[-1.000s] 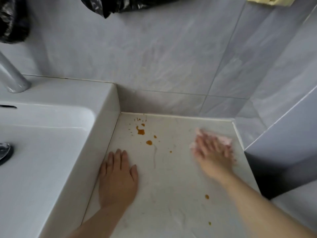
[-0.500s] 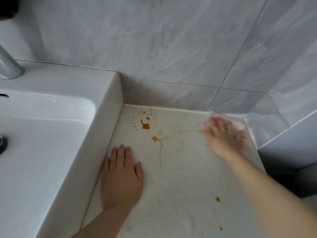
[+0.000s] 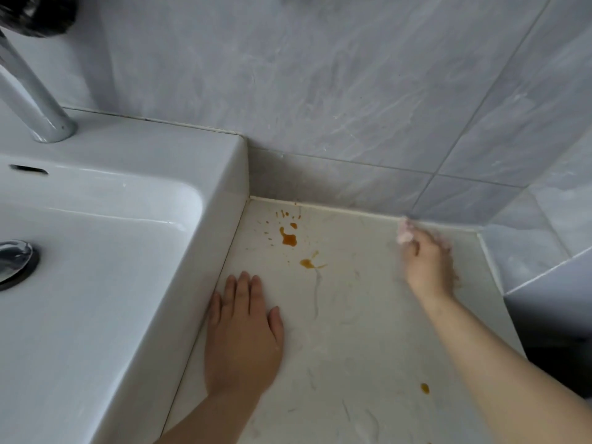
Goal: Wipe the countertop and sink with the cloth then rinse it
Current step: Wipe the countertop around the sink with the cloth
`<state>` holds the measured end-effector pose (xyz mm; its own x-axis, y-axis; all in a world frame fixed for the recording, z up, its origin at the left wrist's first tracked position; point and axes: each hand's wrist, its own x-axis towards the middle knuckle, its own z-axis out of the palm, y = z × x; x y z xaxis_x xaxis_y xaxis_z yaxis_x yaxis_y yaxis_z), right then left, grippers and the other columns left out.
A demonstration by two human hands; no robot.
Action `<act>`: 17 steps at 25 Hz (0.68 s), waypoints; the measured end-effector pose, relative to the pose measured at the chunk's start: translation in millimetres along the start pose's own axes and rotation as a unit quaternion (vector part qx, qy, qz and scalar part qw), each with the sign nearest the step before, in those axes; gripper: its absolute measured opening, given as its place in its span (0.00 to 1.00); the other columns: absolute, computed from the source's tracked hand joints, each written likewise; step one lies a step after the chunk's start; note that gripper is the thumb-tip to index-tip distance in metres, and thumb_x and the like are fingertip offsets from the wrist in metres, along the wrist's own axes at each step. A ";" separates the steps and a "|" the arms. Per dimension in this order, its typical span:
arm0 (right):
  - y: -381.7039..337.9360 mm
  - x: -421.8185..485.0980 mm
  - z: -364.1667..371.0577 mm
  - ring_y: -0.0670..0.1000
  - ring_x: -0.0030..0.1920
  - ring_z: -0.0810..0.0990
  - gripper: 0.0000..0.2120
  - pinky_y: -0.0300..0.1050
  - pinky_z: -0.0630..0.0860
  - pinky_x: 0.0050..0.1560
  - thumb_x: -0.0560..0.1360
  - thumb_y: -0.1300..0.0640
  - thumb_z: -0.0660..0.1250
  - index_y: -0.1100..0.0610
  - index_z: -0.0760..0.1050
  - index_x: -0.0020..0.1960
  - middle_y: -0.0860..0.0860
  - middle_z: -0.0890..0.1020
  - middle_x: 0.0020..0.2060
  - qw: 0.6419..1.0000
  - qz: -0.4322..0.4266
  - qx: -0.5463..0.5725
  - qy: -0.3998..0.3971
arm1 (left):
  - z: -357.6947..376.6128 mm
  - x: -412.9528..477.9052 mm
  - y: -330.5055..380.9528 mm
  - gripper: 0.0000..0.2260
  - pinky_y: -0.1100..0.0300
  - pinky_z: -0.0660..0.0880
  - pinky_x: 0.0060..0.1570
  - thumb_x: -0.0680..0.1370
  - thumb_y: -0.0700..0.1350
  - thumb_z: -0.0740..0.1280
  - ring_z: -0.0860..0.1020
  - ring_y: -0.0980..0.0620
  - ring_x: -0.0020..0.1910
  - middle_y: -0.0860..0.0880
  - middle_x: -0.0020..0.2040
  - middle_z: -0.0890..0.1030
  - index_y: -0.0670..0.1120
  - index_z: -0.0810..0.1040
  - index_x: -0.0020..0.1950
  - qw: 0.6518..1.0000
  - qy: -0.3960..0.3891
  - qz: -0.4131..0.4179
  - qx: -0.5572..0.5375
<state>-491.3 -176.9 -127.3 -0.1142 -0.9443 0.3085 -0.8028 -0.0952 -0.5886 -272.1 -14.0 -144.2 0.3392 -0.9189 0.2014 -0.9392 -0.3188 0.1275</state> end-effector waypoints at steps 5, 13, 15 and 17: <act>-136.3 -15.2 77.3 0.58 0.62 0.74 0.19 0.46 0.67 0.64 0.76 0.55 0.56 0.61 0.75 0.63 0.61 0.76 0.62 0.969 -0.172 0.121 -0.133 | 1.2 -1.0 -0.7 0.25 0.48 0.59 0.64 0.74 0.50 0.53 0.75 0.40 0.62 0.38 0.61 0.78 0.36 0.76 0.62 1.000 0.003 -0.002 -0.011; -103.2 -4.1 81.7 0.50 0.77 0.42 0.25 0.62 0.39 0.72 0.80 0.42 0.46 0.38 0.46 0.76 0.43 0.45 0.77 0.915 -0.149 -0.192 -0.322 | 0.7 -1.6 -0.5 0.25 0.47 0.60 0.63 0.73 0.50 0.54 0.75 0.41 0.62 0.39 0.61 0.78 0.36 0.77 0.61 1.000 0.005 -0.001 -0.023; -81.4 -6.2 64.0 0.51 0.77 0.43 0.25 0.64 0.40 0.73 0.80 0.43 0.45 0.40 0.45 0.76 0.43 0.45 0.78 0.934 -0.054 -0.226 -0.273 | 0.0 -1.5 -0.1 0.25 0.47 0.60 0.63 0.74 0.50 0.53 0.75 0.40 0.62 0.39 0.61 0.78 0.36 0.77 0.61 1.000 0.001 -0.003 -0.027; -97.8 -17.4 68.9 0.55 0.77 0.40 0.26 0.68 0.38 0.71 0.81 0.45 0.43 0.44 0.43 0.77 0.47 0.43 0.78 0.935 0.020 -0.240 -0.262 | 0.4 -0.9 0.1 0.25 0.47 0.60 0.63 0.74 0.50 0.53 0.75 0.40 0.62 0.39 0.60 0.78 0.36 0.77 0.61 1.000 0.000 -0.004 -0.026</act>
<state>-370.5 -172.9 -126.6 0.0515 -0.9807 -0.1884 -0.9884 -0.0231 -0.1502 -272.5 -13.3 -144.7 0.3472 -0.9163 0.1995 -0.9322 -0.3141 0.1798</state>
